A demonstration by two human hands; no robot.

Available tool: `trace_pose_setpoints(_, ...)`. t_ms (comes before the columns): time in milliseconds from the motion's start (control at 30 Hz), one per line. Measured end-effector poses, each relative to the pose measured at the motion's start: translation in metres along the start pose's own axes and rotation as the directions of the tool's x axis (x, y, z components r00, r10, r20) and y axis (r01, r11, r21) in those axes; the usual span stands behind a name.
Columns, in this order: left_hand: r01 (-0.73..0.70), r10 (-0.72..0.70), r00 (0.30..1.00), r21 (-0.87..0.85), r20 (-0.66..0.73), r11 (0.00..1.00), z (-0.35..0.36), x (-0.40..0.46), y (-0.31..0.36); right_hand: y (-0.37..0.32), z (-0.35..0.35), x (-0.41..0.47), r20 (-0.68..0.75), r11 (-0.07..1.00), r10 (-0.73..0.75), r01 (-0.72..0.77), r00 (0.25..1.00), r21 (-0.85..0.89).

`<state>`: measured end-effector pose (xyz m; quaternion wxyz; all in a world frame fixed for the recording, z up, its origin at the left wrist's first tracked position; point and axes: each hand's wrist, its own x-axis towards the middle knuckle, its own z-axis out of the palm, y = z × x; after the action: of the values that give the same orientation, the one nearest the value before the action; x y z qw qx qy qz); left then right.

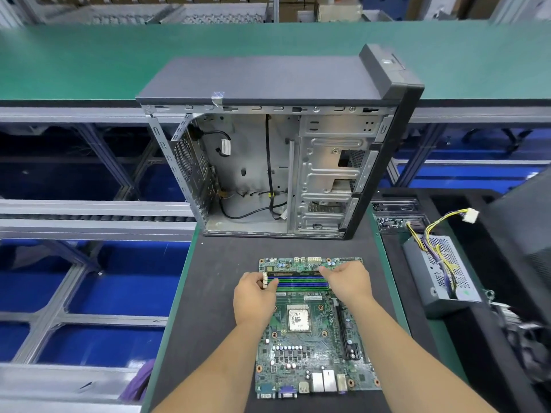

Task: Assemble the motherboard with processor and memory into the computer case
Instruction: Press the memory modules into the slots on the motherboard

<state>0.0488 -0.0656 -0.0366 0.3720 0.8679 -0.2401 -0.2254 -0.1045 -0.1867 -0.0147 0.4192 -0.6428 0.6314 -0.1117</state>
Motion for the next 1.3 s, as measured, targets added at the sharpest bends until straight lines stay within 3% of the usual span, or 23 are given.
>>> trace_pose_setpoints(133, 0.014, -0.014, 1.0, -0.038, 0.02, 0.999, -0.002, 0.006, -0.001, 0.0, 0.004, 0.005, -0.042, 0.999, 0.025, -0.026, 0.999, -0.032)
trace_pose_setpoints(300, 0.215, -0.214, 0.976, -0.143, 0.023, 0.966, 0.002, 0.018, 0.009, -0.005, 0.001, 0.011, 0.01, 0.995, 0.084, -0.083, 0.996, -0.059)
trace_pose_setpoints(400, 0.261, -0.255, 0.965, -0.179, 0.054, 0.949, 0.001, 0.023, 0.009, -0.007, 0.001, 0.014, 0.009, 0.987, 0.11, -0.108, 0.994, -0.123)
trace_pose_setpoints(767, -0.001, 0.015, 0.991, -0.098, 0.135, 0.995, -0.009, 0.019, -0.011, -0.007, -0.003, 0.011, 0.025, 0.986, 0.098, -0.093, 0.995, -0.138)
trace_pose_setpoints(1167, -0.002, 0.005, 0.999, -0.081, 0.039, 0.997, -0.003, 0.015, -0.011, -0.006, -0.002, 0.012, 0.02, 0.99, 0.093, -0.09, 0.996, -0.111)
trace_pose_setpoints(1300, -0.025, 0.031, 0.996, -0.083, 0.08, 0.996, -0.004, 0.019, -0.015, -0.007, -0.002, 0.012, 0.023, 0.991, 0.094, -0.092, 0.995, -0.096)
